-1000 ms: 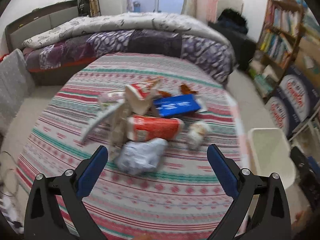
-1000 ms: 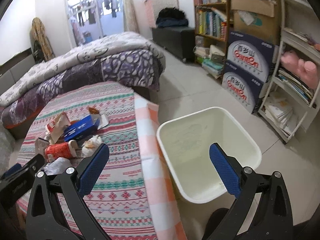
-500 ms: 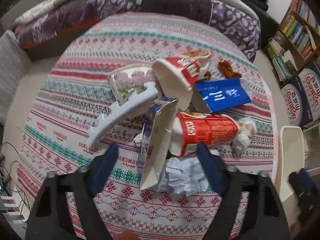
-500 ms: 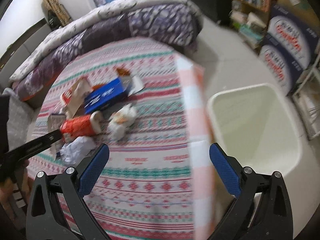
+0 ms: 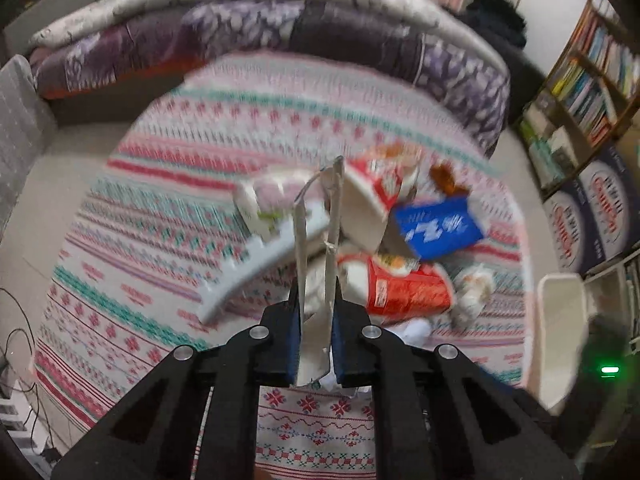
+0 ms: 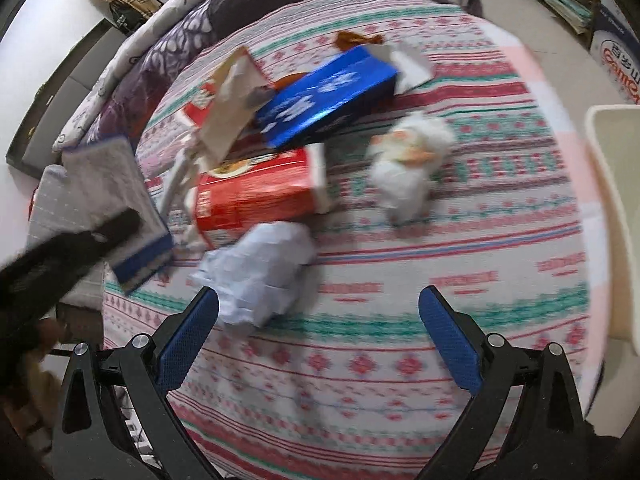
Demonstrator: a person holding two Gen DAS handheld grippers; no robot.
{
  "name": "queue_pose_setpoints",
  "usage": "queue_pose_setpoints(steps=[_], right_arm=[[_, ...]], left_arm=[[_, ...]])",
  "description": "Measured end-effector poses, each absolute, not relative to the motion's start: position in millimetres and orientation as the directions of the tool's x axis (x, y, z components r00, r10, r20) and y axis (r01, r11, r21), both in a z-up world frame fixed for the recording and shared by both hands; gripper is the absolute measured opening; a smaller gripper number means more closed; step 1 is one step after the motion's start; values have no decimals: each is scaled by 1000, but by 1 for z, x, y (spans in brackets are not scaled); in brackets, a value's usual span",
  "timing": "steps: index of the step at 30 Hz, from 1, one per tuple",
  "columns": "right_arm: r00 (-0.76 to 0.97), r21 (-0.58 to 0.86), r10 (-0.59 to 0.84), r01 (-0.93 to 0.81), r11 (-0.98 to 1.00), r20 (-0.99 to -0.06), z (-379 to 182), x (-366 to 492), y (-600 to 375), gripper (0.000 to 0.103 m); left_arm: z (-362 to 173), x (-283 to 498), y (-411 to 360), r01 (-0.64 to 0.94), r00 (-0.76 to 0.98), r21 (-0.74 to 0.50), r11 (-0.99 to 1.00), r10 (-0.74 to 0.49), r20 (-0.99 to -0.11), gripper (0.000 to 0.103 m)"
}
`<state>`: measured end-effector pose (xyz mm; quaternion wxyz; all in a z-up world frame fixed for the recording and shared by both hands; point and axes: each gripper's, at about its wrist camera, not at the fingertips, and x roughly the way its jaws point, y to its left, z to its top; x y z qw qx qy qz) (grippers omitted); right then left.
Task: Collect trash
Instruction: 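Grasp the clear plastic strip with left tool while right tool grasps crumpled white paper, then carry the crumpled paper to the white bin and open the right tool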
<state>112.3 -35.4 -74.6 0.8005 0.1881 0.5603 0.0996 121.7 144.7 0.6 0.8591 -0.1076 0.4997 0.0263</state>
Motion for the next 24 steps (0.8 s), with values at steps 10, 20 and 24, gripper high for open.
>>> queue_pose_setpoints(steps=[10,20,24], right_arm=[[373,397,359,27,918,-856,-86,125,1,65],[510,349,321,-42,936,-798,-38,88,-34,60],[655,250,182,11,968,-734,-12,70,-73,60]], left_arm=[[18,117,160,-166,542,-96,981,10,-840,13],[27,106,137,-122,588,-71,990,15,-808,13],[31,99,116,-101,636,-58,993,20,-772,13]])
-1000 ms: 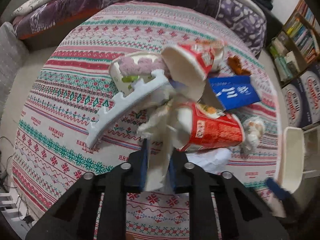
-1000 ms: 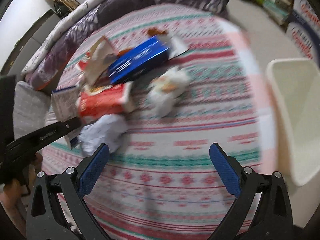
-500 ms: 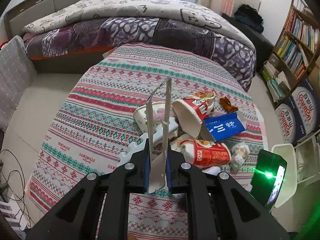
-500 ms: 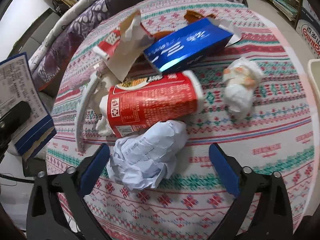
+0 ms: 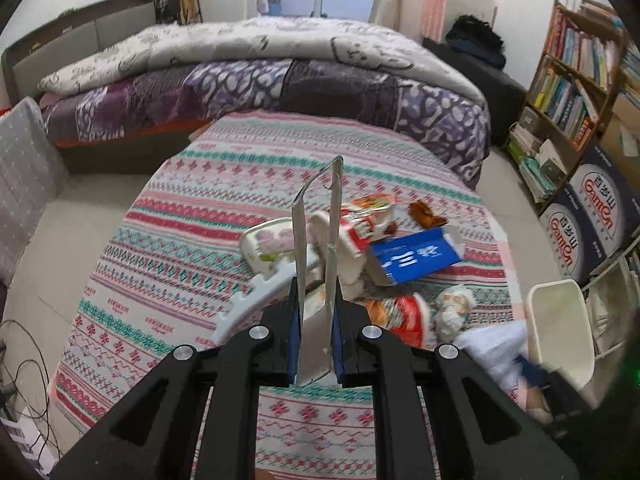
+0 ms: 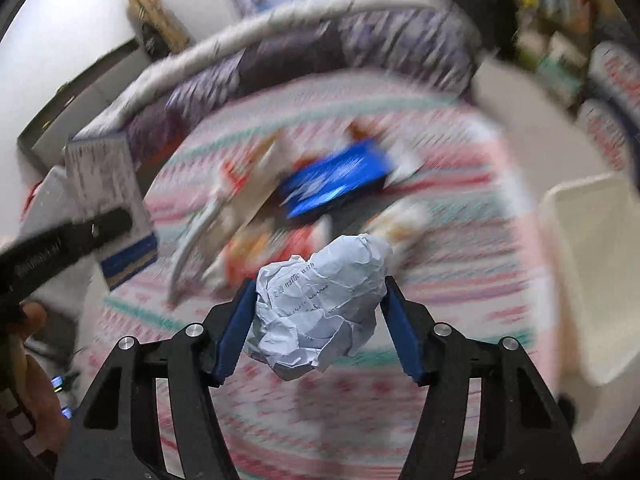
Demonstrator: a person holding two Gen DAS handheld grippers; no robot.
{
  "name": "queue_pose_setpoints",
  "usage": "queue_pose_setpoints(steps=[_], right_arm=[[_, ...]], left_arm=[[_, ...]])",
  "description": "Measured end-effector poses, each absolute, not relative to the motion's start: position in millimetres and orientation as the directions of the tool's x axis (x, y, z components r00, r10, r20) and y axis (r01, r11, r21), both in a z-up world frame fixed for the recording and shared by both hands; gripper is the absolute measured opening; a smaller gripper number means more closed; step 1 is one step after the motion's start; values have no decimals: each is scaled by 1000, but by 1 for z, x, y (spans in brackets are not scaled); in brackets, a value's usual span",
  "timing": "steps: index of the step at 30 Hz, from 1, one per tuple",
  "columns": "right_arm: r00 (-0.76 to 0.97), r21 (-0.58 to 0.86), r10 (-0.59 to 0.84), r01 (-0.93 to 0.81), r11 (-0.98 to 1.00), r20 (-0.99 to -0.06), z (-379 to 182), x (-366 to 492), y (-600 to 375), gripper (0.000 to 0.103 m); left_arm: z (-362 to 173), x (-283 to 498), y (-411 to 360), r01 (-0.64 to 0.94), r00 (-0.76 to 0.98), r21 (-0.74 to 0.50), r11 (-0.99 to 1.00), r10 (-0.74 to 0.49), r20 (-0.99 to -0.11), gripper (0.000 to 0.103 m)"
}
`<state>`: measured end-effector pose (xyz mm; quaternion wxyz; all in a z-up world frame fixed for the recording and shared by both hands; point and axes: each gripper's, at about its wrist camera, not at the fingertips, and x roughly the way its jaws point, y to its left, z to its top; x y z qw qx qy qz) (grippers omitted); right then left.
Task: Collect trash
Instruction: 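Carry the crumpled paper to the white bin and open the right tool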
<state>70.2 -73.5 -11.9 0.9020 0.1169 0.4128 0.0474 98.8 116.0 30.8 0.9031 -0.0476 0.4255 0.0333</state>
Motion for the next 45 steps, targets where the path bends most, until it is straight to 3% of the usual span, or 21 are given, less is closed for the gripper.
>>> queue_pose_setpoints(steps=[5,13,34,37,40,45], right_arm=[[793,120,-47,151,981,-608,3,55,-121,60],[825,30,-216,271,962,-522,0,45,-163,60],[733,93,-317,459,883,-602,-20,35,-248,62],[707,104,-332,497,862,-625,-23,36,-263,68],[677,103,-369,549,829,-636,-24,33,-278,93],[651,112,-394,593,797,-649,-25,28,-296,95]], left_arm=[[32,80,70,-73,734,-38,997,28,-679,13],[6,59,7,-60,776,-30,998,27,-630,14],[-9,64,-59,68,761,-14,998,-61,-646,15],[-10,65,-68,96,754,-19,995,-85,-652,15],[-10,65,-80,146,740,-29,989,-129,-660,15],[-13,64,-105,232,708,-48,972,-202,-676,16]])
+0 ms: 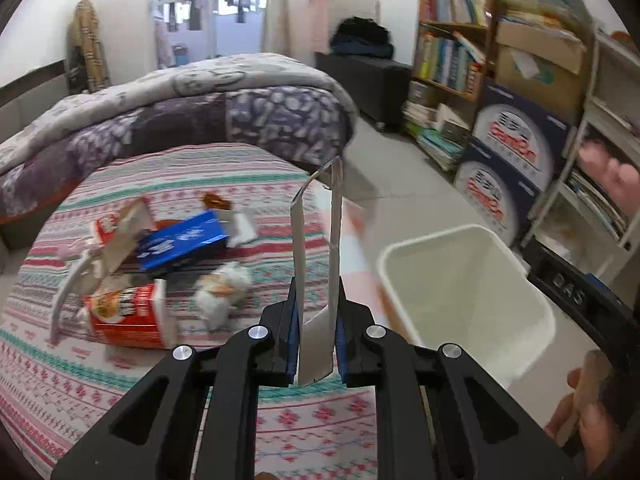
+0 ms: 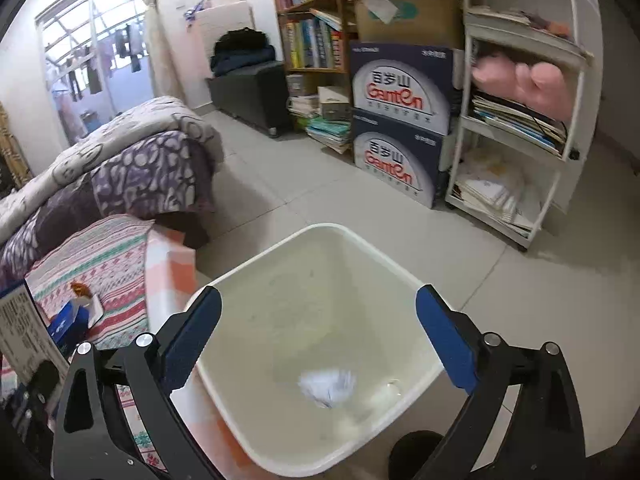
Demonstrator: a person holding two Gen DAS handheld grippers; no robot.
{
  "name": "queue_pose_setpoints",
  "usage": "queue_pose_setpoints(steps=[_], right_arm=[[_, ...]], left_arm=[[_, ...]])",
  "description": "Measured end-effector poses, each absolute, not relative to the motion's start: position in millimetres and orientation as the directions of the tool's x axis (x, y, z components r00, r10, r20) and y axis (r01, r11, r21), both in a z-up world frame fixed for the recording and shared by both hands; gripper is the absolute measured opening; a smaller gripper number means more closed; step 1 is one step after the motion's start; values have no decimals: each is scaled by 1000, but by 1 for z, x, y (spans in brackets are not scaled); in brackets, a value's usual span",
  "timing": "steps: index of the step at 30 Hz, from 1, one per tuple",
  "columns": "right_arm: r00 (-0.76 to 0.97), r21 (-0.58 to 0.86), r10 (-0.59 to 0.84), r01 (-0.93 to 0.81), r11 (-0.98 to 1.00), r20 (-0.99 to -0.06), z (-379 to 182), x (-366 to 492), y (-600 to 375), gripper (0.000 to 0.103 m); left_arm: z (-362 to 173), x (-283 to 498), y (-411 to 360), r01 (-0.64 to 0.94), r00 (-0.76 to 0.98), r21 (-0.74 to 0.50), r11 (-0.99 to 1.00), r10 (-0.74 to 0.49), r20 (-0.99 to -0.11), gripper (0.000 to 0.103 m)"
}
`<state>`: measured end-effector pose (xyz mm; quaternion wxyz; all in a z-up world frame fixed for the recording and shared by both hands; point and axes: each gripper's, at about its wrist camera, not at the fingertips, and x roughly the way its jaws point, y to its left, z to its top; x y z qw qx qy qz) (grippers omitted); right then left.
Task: Collect trash
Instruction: 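Carry the crumpled paper to the white bin and open the right tool, then lower the plastic strip into the white bin and open the left tool, then grasp the white plastic wrapper on the table with the left tool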
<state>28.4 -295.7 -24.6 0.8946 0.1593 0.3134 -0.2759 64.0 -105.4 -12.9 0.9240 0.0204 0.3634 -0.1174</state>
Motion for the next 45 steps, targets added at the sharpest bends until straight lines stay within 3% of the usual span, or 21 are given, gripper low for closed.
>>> queue_pose_setpoints(steps=[19,21,22,24,25,35,45], right_arm=[[556,201,-451,757,622,-699,-28,-3,-378,96],[551,210,-449,765,609,-704,-30,-6,-382,96],[549,214,-446,767,606,-707,-30,-6,-384,96],[552,221,-437,764,606,-710,-31,-5,-383,96],[555,223,-435,761,609,-709,-30,-4,-381,96],[611,199,-350,651,733,-710,-28,20,-334,96],[608,140,-261,531,836,-750,-38,43,-288,96]], left_arm=[[-20,67,-198,466,574,-123,876,-405,-712,18],[-17,70,-205,492,539,-171,854,-453,-710,35],[-15,70,-205,492,532,-195,849,-470,-704,61],[-11,69,-201,482,549,-217,849,-486,-680,74],[-10,69,-201,481,552,-213,850,-482,-680,74],[-11,101,-137,297,630,-53,953,-238,-739,77],[-60,153,-78,168,536,113,979,6,-844,77]])
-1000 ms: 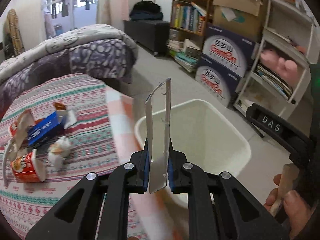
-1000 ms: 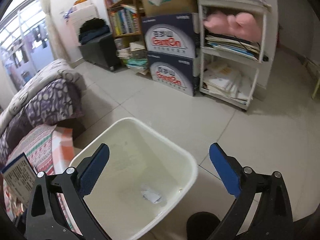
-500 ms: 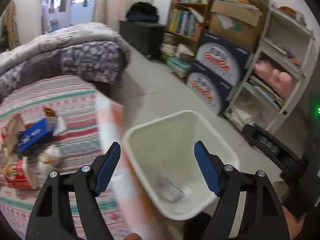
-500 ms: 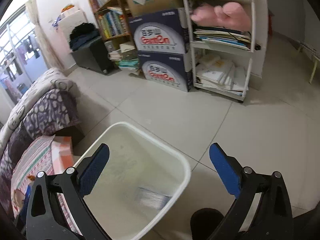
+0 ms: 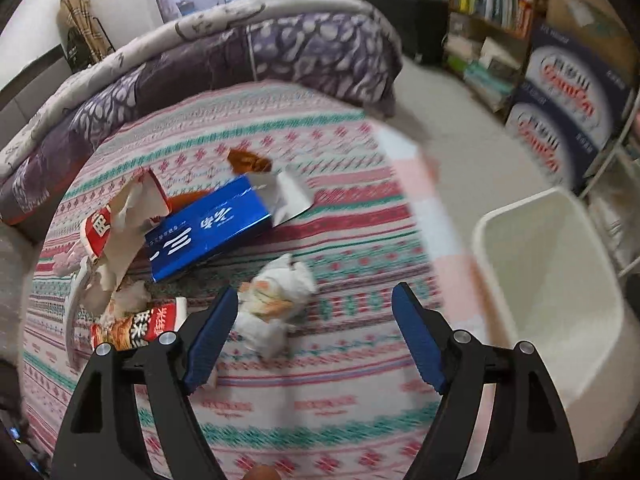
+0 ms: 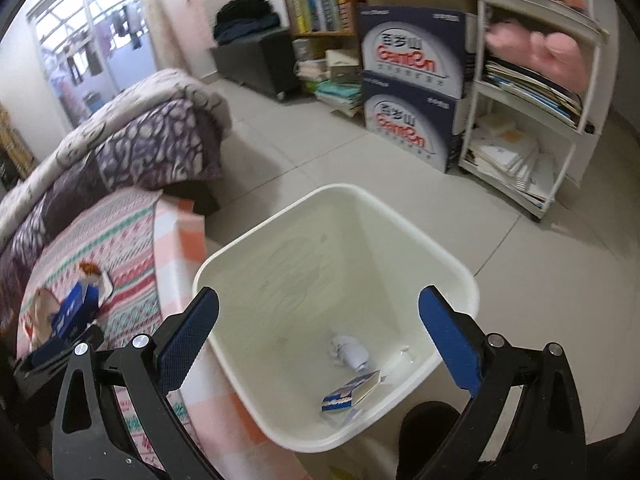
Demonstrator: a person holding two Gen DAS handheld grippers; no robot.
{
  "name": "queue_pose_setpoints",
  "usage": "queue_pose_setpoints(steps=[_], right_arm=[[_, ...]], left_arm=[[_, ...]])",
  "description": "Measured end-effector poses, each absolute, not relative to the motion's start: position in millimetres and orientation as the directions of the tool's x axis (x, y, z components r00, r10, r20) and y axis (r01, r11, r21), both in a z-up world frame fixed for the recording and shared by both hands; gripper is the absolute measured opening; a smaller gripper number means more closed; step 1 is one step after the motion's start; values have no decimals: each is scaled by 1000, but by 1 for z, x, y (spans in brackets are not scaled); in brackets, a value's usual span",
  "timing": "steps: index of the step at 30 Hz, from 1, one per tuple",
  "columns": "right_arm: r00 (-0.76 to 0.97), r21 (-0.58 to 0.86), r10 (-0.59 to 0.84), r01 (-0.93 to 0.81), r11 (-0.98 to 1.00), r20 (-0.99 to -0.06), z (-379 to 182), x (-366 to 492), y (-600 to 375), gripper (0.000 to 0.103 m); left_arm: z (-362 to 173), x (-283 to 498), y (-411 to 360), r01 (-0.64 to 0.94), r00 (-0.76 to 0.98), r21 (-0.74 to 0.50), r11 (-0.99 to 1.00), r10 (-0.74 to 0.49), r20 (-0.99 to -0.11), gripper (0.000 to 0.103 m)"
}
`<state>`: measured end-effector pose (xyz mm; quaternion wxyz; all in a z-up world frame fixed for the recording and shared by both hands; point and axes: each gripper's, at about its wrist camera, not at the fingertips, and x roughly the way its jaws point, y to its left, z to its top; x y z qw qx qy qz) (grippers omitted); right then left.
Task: Collect trash
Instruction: 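Grasp the white plastic wrapper on the table with the left tool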
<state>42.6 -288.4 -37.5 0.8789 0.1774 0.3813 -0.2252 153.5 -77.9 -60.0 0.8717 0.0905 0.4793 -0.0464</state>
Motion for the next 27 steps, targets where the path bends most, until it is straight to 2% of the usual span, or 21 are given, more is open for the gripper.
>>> queue_pose_setpoints(steps=[3,10,12,14,22,27], right_arm=[[592,127,-235,505,854,-771,-43,50,-279,96],[575,100,-205,454,886,-792,-49,61,-255,96],[573,92,-202,443,892,-794,-50,64,-248,96],[575,86,-206,439,894,-792,-49,66,-242,96],[594,119,-154,395,911,-789,-46,78,-213,96],[615,106,-75,253,962,-785,-47,93,-160,96]], left_arm=[[-75,165,-81,221,503,184,958,49,-863,77],[-101,176,-78,279,449,205,938,61,-891,77],[-100,175,-73,281,441,181,942,41,-897,64],[-98,176,-67,270,448,205,941,66,-892,38],[-58,158,-24,236,483,41,971,-80,-872,36],[-3,140,17,181,570,-36,983,-134,-810,36]])
